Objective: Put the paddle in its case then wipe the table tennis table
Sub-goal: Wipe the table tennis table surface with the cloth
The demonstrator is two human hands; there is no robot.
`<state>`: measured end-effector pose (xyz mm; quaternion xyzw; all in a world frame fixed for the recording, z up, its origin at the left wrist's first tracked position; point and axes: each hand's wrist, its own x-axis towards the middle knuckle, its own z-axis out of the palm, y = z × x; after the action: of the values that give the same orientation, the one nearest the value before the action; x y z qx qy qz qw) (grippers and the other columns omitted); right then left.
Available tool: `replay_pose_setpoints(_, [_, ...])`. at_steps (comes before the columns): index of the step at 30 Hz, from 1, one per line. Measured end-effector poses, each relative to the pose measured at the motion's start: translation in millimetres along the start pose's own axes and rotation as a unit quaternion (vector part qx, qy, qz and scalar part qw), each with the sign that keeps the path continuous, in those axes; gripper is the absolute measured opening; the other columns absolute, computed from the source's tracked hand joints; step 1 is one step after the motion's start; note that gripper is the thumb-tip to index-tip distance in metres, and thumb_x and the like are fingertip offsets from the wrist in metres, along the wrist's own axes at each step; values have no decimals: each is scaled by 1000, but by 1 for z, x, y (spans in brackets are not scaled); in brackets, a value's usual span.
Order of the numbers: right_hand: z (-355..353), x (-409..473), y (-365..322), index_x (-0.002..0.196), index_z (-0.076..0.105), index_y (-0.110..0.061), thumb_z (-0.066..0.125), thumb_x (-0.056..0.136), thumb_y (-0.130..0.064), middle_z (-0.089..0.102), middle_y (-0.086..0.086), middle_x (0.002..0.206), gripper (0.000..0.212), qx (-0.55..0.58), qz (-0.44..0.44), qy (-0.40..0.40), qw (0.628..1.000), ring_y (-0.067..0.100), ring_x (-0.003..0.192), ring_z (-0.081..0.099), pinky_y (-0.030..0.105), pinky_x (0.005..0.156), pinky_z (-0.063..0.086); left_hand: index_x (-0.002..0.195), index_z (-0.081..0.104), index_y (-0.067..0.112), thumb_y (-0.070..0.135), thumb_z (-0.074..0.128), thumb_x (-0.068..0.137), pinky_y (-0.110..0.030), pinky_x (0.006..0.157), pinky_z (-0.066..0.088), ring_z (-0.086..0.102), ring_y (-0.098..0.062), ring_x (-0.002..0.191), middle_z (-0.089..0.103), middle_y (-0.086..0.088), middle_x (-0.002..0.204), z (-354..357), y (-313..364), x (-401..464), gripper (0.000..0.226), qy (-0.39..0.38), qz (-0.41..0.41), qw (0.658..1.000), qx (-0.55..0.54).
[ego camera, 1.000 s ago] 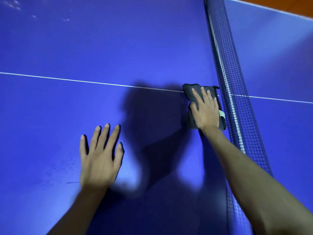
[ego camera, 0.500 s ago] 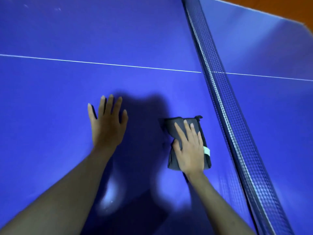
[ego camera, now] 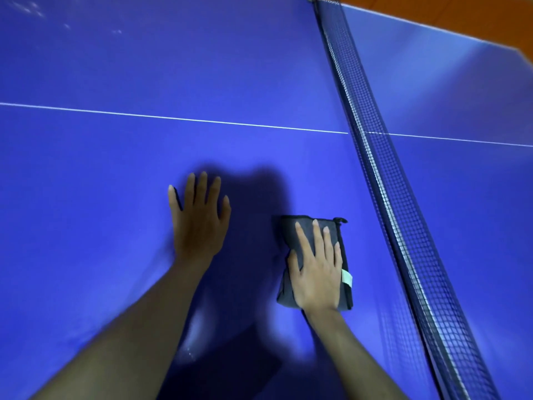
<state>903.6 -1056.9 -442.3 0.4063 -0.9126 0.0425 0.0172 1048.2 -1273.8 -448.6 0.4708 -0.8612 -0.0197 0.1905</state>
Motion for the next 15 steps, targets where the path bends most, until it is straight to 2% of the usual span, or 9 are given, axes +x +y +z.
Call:
replay_pose_setpoints(7, [8, 117, -21, 162, 30, -38, 28, 98, -48, 26, 1, 172, 65, 15, -18, -2, 1000, 25, 160, 17, 48, 129, 15, 156, 43, 18, 39, 33, 106, -61, 123, 16, 29, -29, 153, 38, -8, 163, -5, 2, 7, 55, -51, -21, 998, 30])
replay_pose_setpoints(15, [22, 255, -41, 158, 42, -36, 35, 97, -47, 37, 3, 167, 62, 54, -46, 27, 997, 27, 157, 27, 50, 127, 19, 145, 57, 16, 36, 48, 104, -65, 118, 26, 40, -30, 149, 47, -9, 158, 5, 0, 6, 47, 2, -10, 999, 46])
